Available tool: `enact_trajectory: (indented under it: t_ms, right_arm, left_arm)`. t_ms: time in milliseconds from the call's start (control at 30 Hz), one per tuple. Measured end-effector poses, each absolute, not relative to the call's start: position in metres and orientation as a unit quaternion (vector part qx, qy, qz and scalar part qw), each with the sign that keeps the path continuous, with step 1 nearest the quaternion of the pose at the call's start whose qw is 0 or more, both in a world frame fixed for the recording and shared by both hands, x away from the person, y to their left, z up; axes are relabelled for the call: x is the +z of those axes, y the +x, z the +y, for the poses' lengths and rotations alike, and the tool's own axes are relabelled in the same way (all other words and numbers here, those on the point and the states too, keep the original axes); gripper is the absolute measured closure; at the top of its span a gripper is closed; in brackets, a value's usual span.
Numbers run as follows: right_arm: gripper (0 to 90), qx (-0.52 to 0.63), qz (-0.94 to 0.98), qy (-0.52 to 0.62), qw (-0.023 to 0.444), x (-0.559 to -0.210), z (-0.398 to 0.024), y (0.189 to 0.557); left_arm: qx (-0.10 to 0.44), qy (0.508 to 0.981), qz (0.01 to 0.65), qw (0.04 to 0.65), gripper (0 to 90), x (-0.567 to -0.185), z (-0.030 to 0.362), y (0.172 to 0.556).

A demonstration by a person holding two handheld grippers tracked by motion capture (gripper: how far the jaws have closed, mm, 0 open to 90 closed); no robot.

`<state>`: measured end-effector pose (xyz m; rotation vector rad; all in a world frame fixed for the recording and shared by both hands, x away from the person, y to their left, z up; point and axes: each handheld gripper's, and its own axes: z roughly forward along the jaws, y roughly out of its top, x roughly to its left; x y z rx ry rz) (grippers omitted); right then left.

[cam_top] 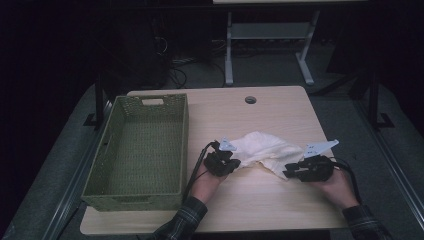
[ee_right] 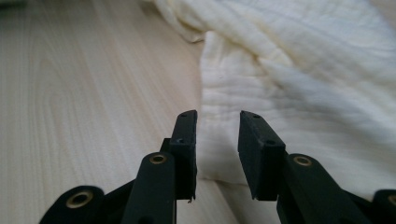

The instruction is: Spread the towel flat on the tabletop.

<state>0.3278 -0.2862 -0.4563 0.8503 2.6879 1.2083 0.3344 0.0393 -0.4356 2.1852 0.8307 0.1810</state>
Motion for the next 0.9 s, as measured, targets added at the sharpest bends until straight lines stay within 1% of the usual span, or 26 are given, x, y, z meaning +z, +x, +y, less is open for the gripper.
enact_trajectory:
  t_ms: [167, 267, 367, 400, 467, 567, 900]
  right_arm:
    - [67.4, 0.365, 0.89, 0.269, 0.045, -0.462, -0.274, 0.326]
    - [72.9, 0.356, 0.894, 0.268, 0.051, -0.467, -0.273, 0.327]
    - [83.1, 0.352, 0.895, 0.268, 0.056, -0.467, -0.275, 0.327]
    - [84.9, 0.352, 0.896, 0.265, 0.057, -0.467, -0.275, 0.327]
    - [85.6, 0.354, 0.895, 0.266, 0.052, -0.466, -0.277, 0.327]
    - [86.1, 0.358, 0.893, 0.267, 0.057, -0.462, -0.284, 0.326]
    - [87.1, 0.367, 0.87, 0.315, 0.092, -0.451, -0.329, 0.33]
  left_arm:
    - [0.069, 0.859, 0.326, 0.388, 88.0, -0.436, 0.039, 0.335]
    - [0.067, 0.859, 0.326, 0.388, 88.0, -0.436, 0.039, 0.335]
    - [0.066, 0.859, 0.326, 0.389, 88.0, -0.436, 0.039, 0.335]
    - [0.067, 0.858, 0.327, 0.39, 88.0, -0.436, 0.039, 0.335]
    - [0.066, 0.857, 0.327, 0.393, 88.1, -0.435, 0.04, 0.335]
    - [0.066, 0.854, 0.328, 0.397, 88.0, -0.433, 0.041, 0.334]
    - [0.071, 0.853, 0.336, 0.394, 88.0, -0.431, 0.043, 0.333]
